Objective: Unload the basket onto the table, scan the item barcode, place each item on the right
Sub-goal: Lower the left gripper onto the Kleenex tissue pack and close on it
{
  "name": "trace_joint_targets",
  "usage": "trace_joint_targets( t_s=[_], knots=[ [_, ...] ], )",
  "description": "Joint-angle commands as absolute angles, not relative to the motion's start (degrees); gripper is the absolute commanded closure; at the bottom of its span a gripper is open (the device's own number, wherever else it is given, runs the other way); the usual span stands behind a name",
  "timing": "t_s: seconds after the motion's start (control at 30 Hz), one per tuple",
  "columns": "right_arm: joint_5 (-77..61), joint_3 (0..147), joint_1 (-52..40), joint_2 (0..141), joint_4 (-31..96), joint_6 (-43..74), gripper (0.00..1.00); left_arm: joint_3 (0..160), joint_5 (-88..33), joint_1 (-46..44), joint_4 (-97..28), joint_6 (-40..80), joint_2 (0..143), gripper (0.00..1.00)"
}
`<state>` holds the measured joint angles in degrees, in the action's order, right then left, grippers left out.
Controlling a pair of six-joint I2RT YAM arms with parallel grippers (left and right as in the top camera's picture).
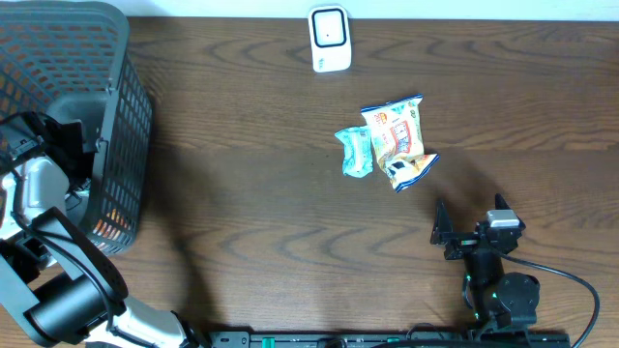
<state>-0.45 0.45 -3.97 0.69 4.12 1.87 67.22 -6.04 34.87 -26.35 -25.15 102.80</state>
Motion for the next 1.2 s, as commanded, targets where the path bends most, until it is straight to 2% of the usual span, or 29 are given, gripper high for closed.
trace_joint_targets(
  t_s=[0.0,0.17,0.33,0.4,0.63,1.17],
  knots=[
    [-0.38,0.32,-3.64,0.38,4.32,1.21,0.01,66.78,-5.26,35.07,-26.0,-25.91,104.6,0.51],
    [-0.38,0.32,-3.62,0.38,4.32,1.19,0.01,66.74,-5.28,35.05,-26.09,-25.87,107.39,0.52],
    [-0.38,0.32,-3.64,0.38,4.32,1.19,0.01,66.76,-5.3,35.05,-25.91,-25.65,108.42,0.85],
    [-0.38,0.32,-3.64,0.38,4.34,1.21,0.01,66.76,-5.34,35.05,-25.54,-24.69,108.01,0.92],
    [-0.38,0.32,-3.64,0.38,4.32,1.19,0.01,66.76,-8.05,35.05,-20.62,-9.39,102.28,0.93],
    [-0.38,0.32,-3.64,0.38,4.34,1.19,0.01,66.76,-18.68,34.92,-0.3,22.41,74.17,0.93]
  ],
)
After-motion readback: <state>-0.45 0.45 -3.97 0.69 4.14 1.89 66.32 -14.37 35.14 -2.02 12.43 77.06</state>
